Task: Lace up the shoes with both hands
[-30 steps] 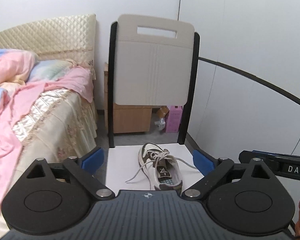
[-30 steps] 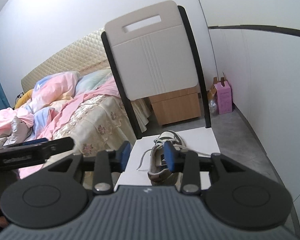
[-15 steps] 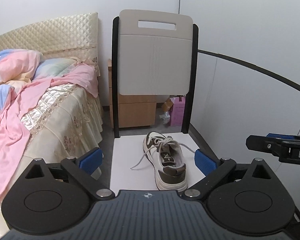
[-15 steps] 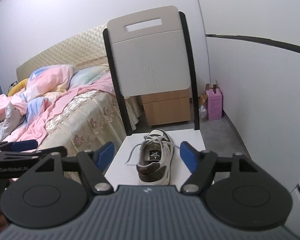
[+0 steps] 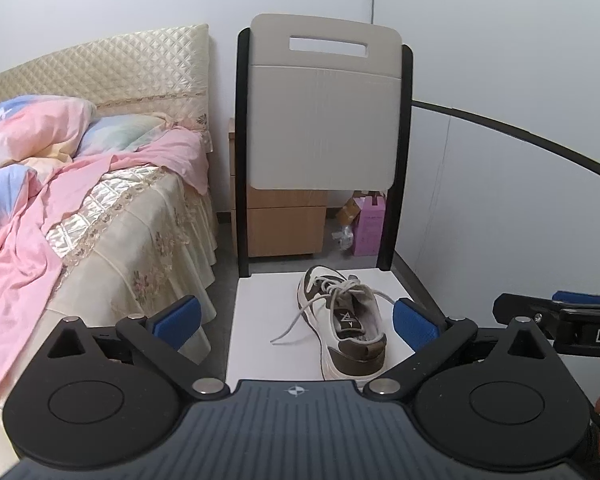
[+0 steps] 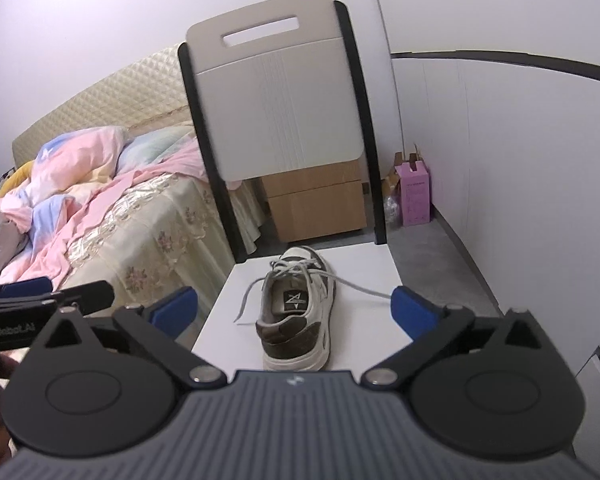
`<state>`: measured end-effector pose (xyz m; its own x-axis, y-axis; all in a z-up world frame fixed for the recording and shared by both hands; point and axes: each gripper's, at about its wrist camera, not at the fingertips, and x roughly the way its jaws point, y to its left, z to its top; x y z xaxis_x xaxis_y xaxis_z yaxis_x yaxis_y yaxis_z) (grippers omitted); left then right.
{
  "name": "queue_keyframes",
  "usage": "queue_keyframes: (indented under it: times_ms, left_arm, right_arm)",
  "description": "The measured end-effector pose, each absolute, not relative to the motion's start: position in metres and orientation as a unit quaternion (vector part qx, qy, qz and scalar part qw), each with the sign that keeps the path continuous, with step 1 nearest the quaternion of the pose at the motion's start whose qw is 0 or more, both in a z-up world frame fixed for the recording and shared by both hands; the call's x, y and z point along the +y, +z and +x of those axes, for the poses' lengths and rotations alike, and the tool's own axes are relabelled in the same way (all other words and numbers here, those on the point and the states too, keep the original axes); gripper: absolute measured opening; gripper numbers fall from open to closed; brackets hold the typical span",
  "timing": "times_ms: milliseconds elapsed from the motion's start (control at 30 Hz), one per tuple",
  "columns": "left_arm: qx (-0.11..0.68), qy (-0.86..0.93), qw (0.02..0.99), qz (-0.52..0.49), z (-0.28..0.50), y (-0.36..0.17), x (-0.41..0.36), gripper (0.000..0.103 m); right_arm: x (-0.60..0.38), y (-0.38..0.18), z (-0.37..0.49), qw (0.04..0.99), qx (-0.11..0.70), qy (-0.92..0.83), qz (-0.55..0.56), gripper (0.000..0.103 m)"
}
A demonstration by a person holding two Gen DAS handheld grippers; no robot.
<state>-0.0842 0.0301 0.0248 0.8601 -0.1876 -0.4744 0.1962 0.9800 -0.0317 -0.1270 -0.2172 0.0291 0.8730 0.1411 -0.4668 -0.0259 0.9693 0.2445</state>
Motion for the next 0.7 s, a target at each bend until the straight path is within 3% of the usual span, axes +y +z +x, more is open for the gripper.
queue_keyframes:
  times_ms: [700]
  left_arm:
    - [0.264, -0.082, 0.961, 0.010, -0.072, 0.014, 0.028, 0.103]
  right_arm:
    - [-0.209, 0.024, -0.110, 0.958, 0.271, 0.044, 0.078, 0.103]
